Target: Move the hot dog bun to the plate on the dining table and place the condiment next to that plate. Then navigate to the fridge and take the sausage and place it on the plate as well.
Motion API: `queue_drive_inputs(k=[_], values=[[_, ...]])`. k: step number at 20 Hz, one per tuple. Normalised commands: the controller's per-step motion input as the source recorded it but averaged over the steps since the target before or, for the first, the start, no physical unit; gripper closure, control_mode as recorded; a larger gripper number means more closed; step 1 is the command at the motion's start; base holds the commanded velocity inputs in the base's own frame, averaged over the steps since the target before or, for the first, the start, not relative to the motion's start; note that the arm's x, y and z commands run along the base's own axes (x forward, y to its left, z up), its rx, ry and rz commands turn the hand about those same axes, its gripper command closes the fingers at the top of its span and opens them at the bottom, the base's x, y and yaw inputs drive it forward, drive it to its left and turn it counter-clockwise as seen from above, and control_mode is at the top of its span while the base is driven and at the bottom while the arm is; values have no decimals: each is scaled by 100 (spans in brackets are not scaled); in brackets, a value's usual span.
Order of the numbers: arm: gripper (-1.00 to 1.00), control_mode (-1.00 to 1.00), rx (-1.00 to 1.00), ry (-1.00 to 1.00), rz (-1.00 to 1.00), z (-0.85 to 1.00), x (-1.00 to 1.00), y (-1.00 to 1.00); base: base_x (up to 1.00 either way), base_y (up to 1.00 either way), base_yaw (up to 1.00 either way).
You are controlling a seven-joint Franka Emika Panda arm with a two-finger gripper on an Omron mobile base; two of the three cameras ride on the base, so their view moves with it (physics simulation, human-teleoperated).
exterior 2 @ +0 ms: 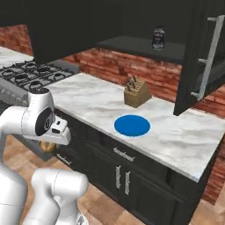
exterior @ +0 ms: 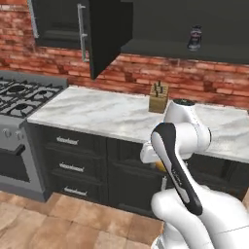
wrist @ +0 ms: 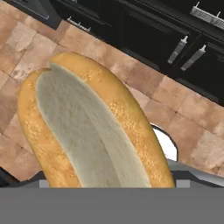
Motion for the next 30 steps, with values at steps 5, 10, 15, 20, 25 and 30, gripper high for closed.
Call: queue_drive_inputs(k=[5,10,15,20,25,30], values=[[100,100,0,0,0,0,0,0,-30,0,91],[100,100,0,0,0,0,0,0,-52,0,83],[100,100,0,0,0,0,0,0,-66,6,74],[100,100,0,0,0,0,0,0,-84,1,63],[100,100,0,0,0,0,0,0,-100,2,26],[100,100,0,0,0,0,0,0,-100,15,-1]])
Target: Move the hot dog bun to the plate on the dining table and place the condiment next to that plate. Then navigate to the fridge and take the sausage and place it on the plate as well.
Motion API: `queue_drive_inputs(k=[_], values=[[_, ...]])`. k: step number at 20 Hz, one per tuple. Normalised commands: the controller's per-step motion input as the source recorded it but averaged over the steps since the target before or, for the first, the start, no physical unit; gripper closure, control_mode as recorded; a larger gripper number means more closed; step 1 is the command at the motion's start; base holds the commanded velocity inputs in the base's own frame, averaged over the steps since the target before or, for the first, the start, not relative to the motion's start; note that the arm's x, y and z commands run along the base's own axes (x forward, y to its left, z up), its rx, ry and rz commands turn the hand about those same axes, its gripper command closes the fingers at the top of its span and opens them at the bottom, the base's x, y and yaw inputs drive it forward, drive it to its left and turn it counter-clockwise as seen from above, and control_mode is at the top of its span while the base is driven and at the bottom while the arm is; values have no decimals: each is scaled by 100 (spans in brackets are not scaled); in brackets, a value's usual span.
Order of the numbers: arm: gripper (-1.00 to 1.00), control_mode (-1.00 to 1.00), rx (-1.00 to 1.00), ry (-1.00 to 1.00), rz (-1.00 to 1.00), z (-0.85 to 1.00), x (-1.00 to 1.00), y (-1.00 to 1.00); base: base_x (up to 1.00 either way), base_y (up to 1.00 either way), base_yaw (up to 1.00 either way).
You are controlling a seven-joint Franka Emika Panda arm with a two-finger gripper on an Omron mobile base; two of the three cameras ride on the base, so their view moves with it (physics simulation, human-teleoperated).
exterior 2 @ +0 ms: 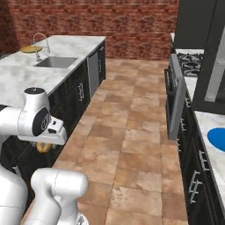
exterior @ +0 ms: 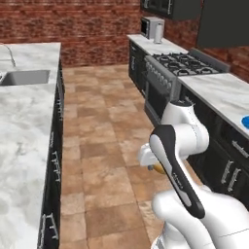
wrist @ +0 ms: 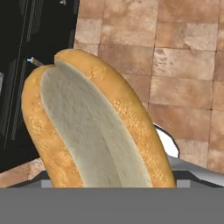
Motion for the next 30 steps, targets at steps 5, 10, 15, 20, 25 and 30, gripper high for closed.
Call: queue_drive_inputs(k=[5,10,15,20,25,30], values=[[100,100,0,0,0,0,0,0,-100,15,-3],[100,100,0,0,0,0,0,0,-100,20,-2],[100,100,0,0,0,0,0,0,-84,53,-1],[100,100,0,0,0,0,0,0,-9,100,-1],[100,100,0,0,0,0,0,0,0,100,-1],[100,100,0,0,0,0,0,0,0,100,0]])
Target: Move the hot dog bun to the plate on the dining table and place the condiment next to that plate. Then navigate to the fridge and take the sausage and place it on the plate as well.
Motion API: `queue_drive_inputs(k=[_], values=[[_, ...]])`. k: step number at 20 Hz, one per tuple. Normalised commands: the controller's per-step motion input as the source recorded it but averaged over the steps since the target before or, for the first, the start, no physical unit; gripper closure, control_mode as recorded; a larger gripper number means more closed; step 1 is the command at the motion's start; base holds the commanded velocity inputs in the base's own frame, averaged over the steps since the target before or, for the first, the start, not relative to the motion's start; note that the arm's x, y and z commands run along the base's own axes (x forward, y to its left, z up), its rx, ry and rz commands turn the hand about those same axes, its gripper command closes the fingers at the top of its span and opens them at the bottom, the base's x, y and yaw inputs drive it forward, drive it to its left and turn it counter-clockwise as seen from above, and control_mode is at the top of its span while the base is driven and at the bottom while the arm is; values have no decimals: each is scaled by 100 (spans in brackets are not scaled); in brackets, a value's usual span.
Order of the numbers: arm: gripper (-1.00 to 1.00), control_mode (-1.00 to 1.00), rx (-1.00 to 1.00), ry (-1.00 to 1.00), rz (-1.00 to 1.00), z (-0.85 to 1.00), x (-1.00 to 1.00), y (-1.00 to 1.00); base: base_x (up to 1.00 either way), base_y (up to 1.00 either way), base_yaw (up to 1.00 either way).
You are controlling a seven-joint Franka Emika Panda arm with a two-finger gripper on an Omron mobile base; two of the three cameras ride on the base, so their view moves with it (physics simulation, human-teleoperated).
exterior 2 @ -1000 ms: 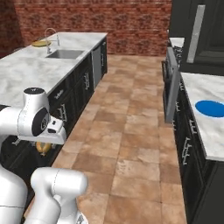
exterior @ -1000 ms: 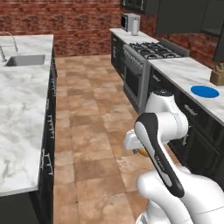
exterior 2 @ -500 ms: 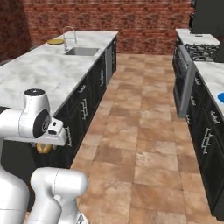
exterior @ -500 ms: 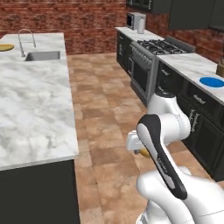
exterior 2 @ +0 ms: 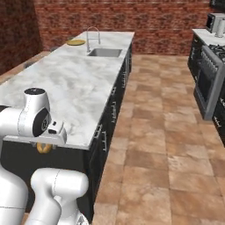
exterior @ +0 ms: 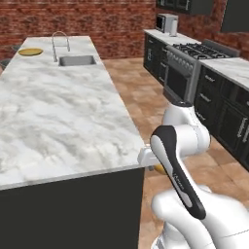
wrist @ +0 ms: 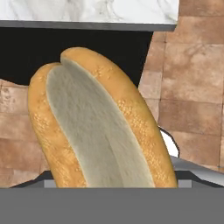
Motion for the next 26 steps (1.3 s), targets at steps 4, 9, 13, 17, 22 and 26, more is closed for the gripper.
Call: queue_drive_inputs(k=[4,9,13,17,22,26], values=[[100,100,0,0,0,0,0,0,-2,100,-1],[100,100,0,0,0,0,0,0,-6,100,-2],[100,100,0,0,0,0,0,0,-4,100,-5],[100,100,0,0,0,0,0,0,0,100,-6],[100,100,0,0,0,0,0,0,0,100,-5],[100,100,0,0,0,0,0,0,0,100,-6]])
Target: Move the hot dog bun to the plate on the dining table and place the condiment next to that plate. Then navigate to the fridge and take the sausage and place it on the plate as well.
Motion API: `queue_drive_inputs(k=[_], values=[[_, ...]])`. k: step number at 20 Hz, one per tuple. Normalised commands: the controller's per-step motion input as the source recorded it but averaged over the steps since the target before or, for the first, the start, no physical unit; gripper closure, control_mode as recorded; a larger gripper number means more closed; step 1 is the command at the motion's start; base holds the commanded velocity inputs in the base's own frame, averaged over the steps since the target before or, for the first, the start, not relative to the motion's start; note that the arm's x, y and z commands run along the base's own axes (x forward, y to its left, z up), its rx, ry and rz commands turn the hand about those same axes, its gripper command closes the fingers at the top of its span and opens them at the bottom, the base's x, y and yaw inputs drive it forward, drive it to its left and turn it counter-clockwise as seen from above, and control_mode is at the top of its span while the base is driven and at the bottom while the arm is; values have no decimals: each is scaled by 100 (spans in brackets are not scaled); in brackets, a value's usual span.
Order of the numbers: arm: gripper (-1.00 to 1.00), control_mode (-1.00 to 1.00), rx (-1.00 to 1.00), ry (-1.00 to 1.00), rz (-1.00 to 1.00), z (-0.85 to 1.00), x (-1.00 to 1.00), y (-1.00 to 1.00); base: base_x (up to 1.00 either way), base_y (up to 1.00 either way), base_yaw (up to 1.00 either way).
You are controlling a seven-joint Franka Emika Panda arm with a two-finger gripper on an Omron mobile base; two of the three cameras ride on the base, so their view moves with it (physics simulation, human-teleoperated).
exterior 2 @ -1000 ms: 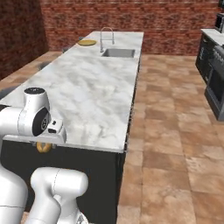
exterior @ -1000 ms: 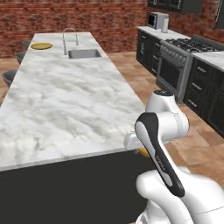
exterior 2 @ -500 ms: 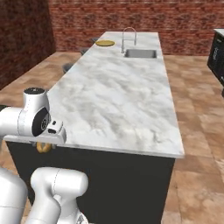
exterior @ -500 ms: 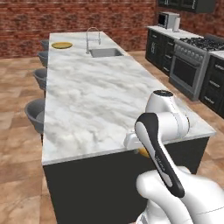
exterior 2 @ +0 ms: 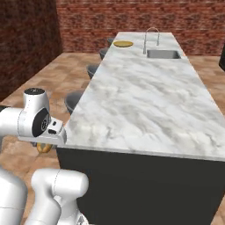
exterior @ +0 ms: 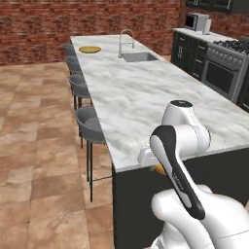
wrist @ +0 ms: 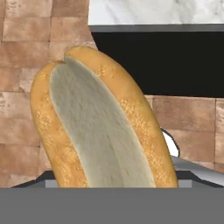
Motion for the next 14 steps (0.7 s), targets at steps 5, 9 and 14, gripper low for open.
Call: queue_drive_inputs(k=[5,9,14], values=[[100,100,0,0,0,0,0,0,6,100,-7],[100,100,0,0,0,0,0,0,55,100,-13],[100,100,0,0,0,0,0,0,82,100,-19]])
